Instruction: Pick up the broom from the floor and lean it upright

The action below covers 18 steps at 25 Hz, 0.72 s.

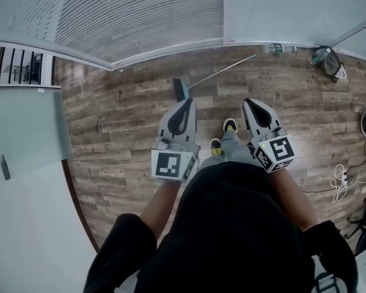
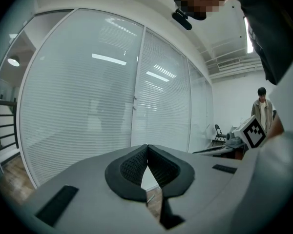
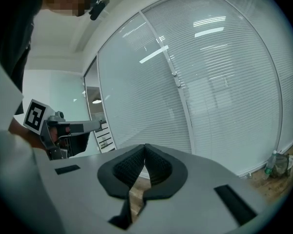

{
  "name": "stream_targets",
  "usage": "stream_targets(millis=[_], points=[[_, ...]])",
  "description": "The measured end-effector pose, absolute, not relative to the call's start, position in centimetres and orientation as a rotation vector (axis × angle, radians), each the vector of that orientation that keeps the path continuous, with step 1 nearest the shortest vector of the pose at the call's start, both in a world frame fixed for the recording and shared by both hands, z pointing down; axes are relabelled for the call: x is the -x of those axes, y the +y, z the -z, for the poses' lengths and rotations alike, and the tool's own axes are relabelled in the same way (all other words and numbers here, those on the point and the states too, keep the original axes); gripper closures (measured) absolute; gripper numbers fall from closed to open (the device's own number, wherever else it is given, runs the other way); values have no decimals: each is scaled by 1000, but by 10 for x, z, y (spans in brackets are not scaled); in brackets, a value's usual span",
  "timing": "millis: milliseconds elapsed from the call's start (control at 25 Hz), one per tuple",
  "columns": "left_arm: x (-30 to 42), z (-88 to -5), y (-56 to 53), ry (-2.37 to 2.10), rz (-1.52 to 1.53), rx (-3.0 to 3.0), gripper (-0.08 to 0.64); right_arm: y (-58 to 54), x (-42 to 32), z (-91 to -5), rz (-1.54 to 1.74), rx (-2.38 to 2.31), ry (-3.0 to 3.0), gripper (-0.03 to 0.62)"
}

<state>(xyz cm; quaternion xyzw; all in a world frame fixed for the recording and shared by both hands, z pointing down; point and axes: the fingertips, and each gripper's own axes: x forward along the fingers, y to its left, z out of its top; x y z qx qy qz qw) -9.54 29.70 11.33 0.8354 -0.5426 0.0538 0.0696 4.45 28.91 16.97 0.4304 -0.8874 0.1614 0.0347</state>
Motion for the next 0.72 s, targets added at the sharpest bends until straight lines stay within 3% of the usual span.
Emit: stream_targets(millis=[480,720], points=[[81,-109,236,-1650,-263,-2551,538,232,-48,-187,-798,-1118,-2841,568],[95,-112,209,-1623,-238,-2514,538,215,-12,-204,-877,-929,-2804,499]])
